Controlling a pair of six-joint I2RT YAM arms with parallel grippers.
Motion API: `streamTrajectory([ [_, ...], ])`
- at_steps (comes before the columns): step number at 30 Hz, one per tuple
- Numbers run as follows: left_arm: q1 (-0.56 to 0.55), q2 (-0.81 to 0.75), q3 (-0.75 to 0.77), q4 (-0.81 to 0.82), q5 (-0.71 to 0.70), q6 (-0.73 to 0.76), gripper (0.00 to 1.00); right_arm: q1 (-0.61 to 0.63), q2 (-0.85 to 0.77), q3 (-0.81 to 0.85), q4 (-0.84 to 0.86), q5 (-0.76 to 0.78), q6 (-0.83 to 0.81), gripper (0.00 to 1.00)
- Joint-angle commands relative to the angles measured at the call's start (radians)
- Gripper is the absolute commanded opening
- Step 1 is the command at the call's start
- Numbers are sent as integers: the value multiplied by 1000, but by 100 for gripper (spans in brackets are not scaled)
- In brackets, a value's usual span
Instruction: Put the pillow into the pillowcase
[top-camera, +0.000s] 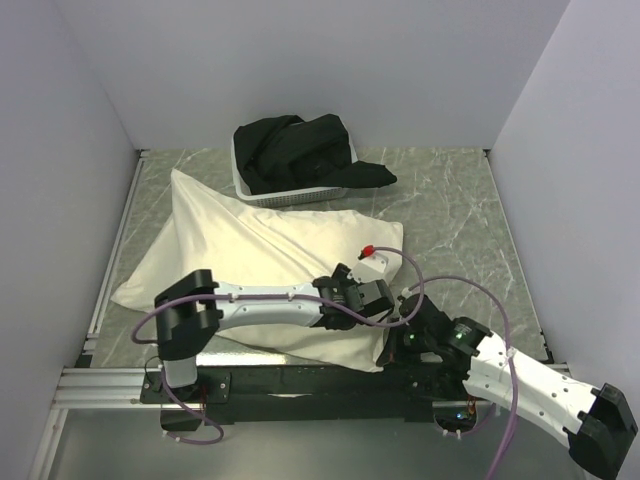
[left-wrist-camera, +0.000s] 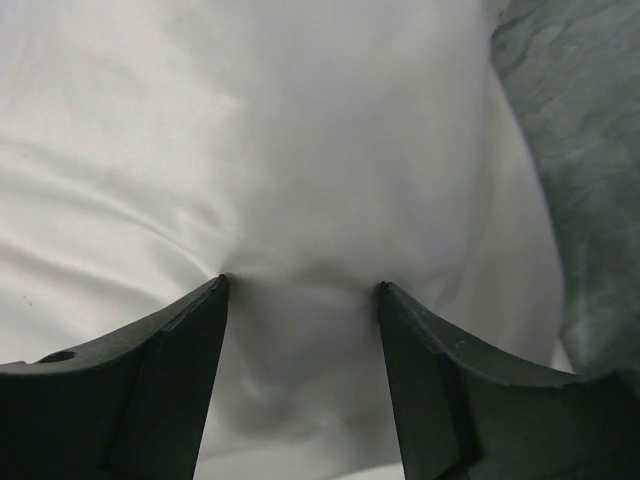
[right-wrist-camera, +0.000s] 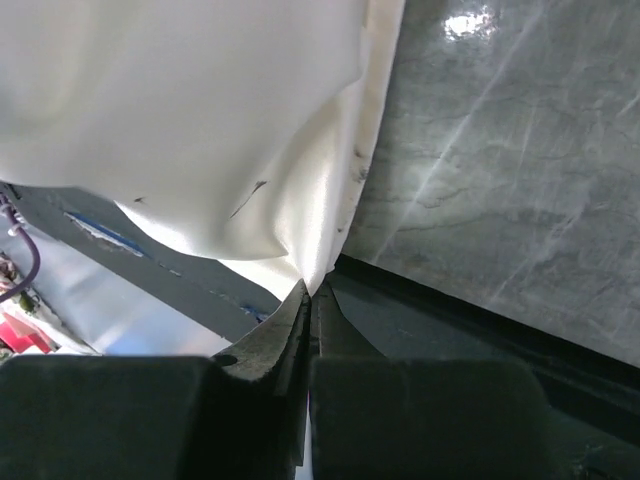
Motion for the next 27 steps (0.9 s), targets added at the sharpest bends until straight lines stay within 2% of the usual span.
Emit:
streamTrajectory([
  [1, 13, 59, 11, -62, -79, 40, 65, -10, 13, 57, -13, 9, -20, 0],
  [3, 48, 56, -20, -76, -74, 0, 60, -11, 19, 57, -3, 4, -22, 0],
  [7, 105, -15, -132, -61, -44, -45, 58, -14, 31, 40, 25, -10, -17, 0],
  [12, 199, -84, -199, -26, 10, -46, 58, -19, 58, 41, 40, -11, -35, 0],
  [17, 208, -115, -215, 37, 79, -20, 63, -17, 91, 38, 83, -22, -40, 0],
  [22, 203, -148, -198, 78, 149, -14, 77, -17, 126, -5, 177, -63, -37, 0],
  [23, 203, -156, -192, 83, 160, -16, 79, -17, 133, 3, 182, -57, -58, 3],
  [24, 203, -171, -186, 92, 169, -14, 83, -17, 136, 15, 153, -13, -69, 20],
  [25, 203, -179, -170, 95, 183, -14, 83, -16, 122, 32, 133, 13, -80, 31],
  [26, 203, -187, -163, 95, 189, -19, 84, -16, 107, 72, 107, 48, -100, 51],
  [27, 205, -206, -157, 98, 199, -22, 85, -16, 85, 95, 44, 132, -104, 62],
])
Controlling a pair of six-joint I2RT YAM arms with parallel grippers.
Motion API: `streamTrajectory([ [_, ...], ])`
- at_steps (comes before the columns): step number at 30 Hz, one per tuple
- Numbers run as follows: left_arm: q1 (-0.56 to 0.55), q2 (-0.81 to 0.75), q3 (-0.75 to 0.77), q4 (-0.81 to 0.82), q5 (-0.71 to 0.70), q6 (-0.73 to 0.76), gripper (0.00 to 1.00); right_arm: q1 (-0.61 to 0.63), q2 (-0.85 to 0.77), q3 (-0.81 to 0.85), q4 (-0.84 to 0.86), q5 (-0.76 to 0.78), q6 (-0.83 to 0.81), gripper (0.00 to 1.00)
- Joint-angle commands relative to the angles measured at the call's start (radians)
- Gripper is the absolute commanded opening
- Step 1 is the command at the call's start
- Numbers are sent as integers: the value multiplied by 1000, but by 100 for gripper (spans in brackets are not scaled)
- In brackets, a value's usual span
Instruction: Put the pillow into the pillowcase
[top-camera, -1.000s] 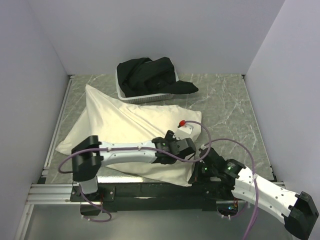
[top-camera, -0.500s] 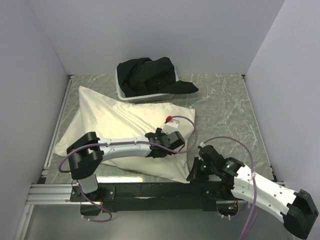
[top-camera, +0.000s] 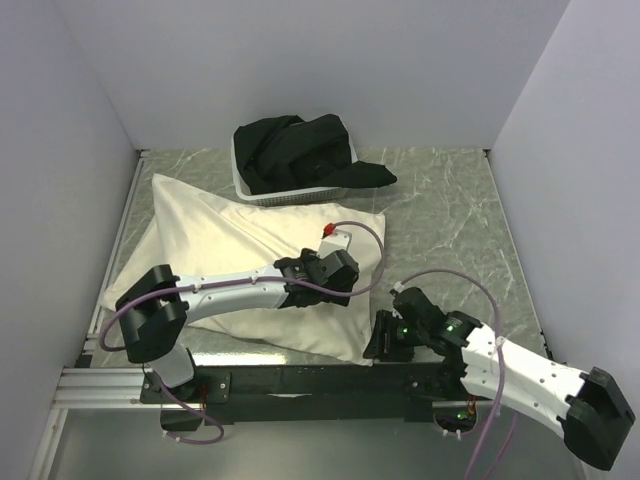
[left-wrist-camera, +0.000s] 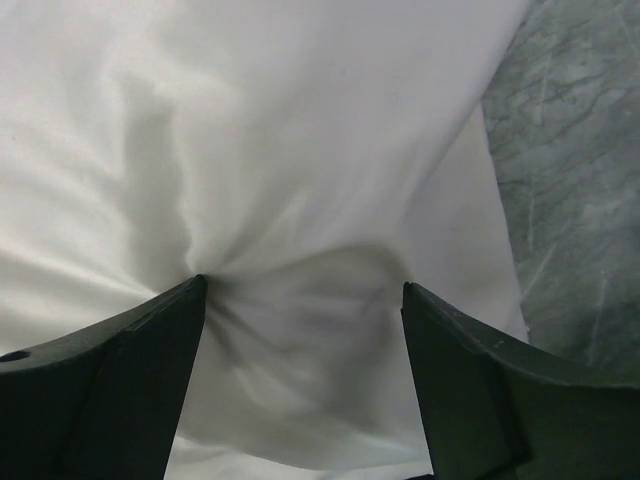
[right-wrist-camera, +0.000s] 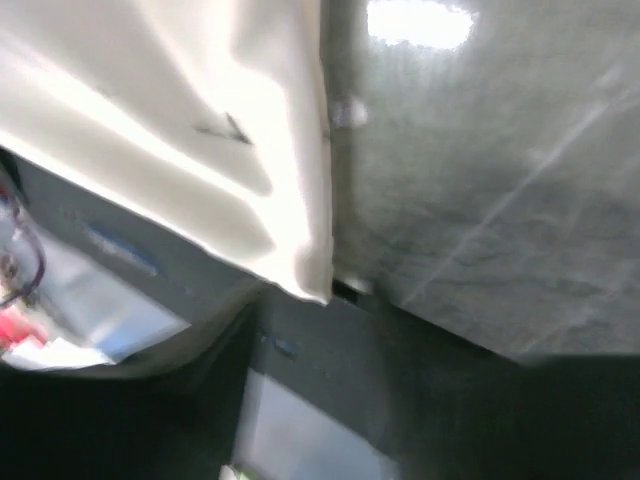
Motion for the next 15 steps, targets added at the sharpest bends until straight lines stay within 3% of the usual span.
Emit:
streamTrajectory([
  [1, 14, -83, 39, 0, 46, 10, 86, 1, -90, 125, -121, 173, -66, 70],
  [2, 16, -95, 42, 6, 55, 4, 86, -1, -110, 147, -140, 201, -73, 78],
  [4, 14, -144, 39, 25, 69, -10, 88, -8, -136, 199, -190, 285, -69, 82],
  [9, 16, -273, 12, 48, 57, -73, 93, -88, -43, 236, -50, 252, -49, 77],
  [13, 16, -387, -39, 23, 5, -129, 99, -155, 24, 308, 7, 421, -66, 79],
  [15, 19, -468, -62, 2, -32, -169, 99, -203, 37, 311, 82, 348, -90, 79],
])
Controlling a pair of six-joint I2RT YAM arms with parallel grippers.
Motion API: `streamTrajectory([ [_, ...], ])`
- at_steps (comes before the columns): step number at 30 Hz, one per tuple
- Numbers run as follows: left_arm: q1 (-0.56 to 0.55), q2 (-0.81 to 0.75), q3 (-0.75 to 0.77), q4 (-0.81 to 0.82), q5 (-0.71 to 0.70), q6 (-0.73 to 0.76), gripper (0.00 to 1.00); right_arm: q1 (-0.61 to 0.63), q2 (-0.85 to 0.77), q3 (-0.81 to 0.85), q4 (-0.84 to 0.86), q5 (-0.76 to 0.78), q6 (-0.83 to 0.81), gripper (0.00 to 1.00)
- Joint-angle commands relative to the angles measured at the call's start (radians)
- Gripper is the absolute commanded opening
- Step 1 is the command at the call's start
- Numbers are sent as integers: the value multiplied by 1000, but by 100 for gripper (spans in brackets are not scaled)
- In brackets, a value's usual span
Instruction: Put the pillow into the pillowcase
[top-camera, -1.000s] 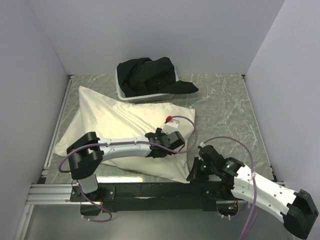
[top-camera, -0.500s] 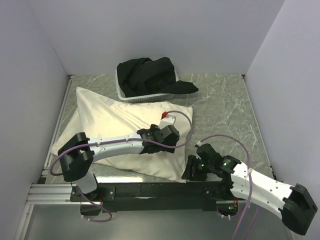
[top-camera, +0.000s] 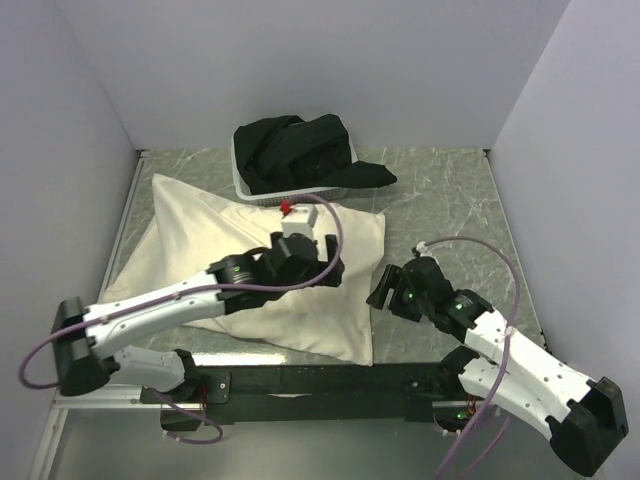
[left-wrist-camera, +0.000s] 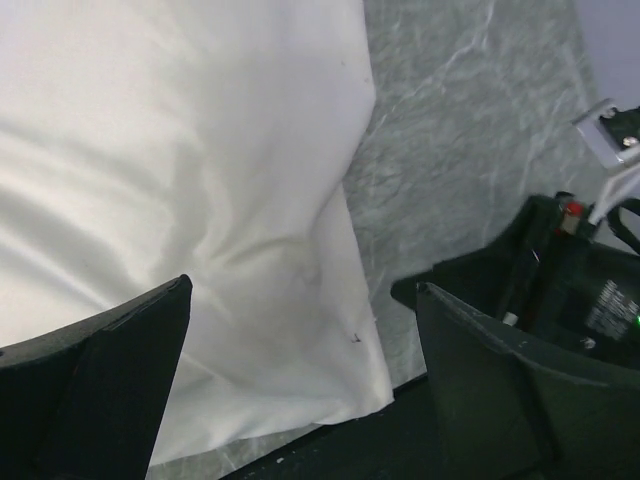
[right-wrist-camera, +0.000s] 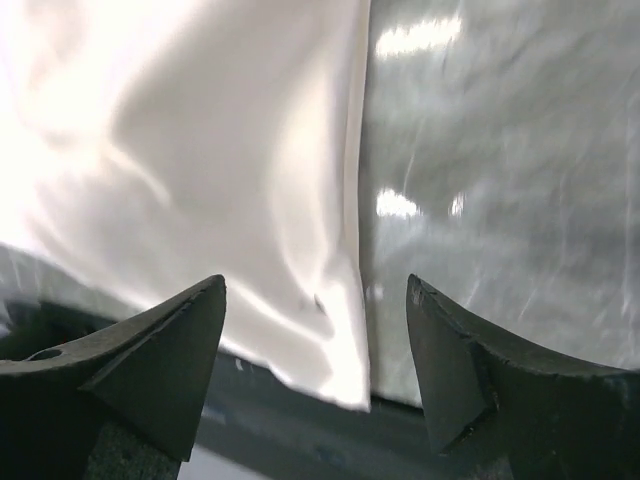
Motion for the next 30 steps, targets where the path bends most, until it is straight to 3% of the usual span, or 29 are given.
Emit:
streamTrajectory([
  [1, 6, -155, -63, -32, -80, -102, 99, -83, 25, 72, 160, 25, -48, 80],
  [4, 7, -262, -105, -111, -147, -169, 99, -102, 57, 121, 155, 40, -80, 85],
  [7, 7, -394, -183, -165, -221, -252, 99, -113, 40, 119, 190, 40, -100, 100],
  [11, 7, -604, -289, -222, -281, -333, 99, -117, 19, 136, 180, 70, -128, 100],
  [14, 7, -675, -341, -231, -296, -350, 99, -119, 13, 150, 163, 76, -143, 100],
  [30, 7, -568, -354, -242, -301, -370, 99, -123, -76, 144, 85, 130, -179, 100],
])
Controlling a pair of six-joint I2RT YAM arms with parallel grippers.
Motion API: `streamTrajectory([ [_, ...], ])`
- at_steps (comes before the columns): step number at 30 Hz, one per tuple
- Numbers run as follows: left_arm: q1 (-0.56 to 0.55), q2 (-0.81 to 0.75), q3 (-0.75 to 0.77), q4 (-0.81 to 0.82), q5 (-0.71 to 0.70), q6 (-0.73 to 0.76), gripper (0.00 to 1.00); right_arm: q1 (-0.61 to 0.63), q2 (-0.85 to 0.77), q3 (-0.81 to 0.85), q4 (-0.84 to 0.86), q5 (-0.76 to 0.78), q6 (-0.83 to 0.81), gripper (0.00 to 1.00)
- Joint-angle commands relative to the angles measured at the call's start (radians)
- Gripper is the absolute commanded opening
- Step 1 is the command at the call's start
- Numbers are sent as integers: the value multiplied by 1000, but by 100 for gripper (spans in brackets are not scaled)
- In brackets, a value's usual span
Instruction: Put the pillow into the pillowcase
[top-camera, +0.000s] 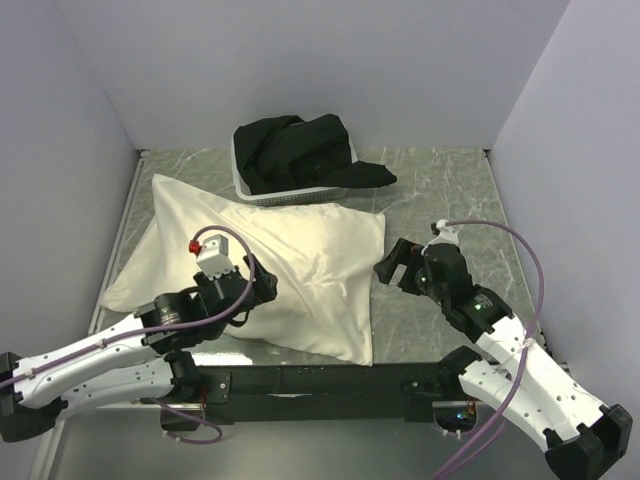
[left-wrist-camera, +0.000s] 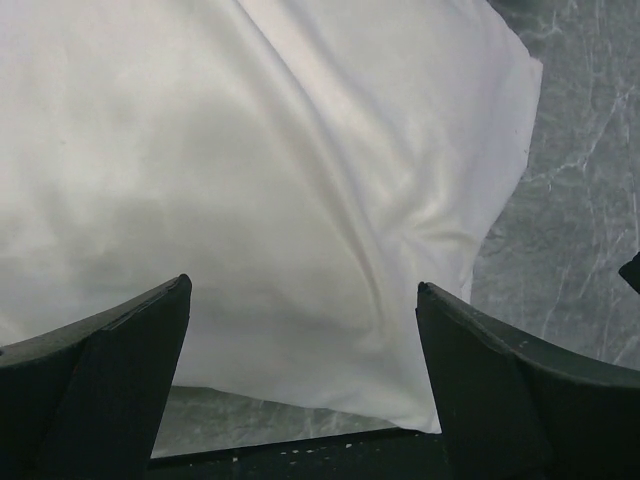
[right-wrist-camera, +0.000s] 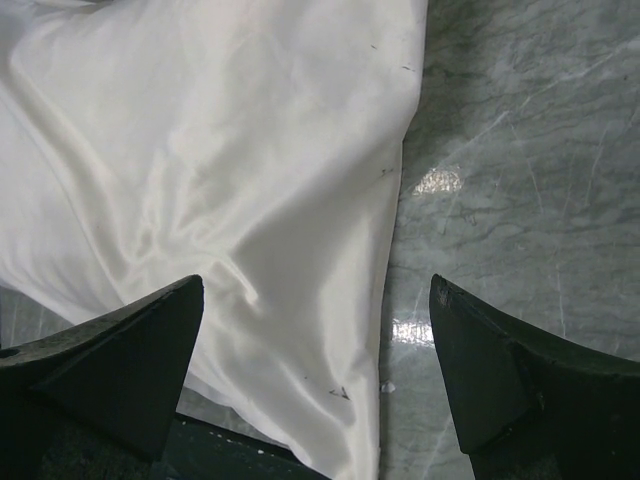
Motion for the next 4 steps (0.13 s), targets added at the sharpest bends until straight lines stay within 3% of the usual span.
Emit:
streamTrajectory([
  [1, 2, -19, 16, 27, -21, 12, 99, -7, -7, 25, -5, 24, -24, 100],
  [4, 3, -19, 13, 37, -15, 35, 100, -7, 1, 26, 2, 18, -26, 100],
])
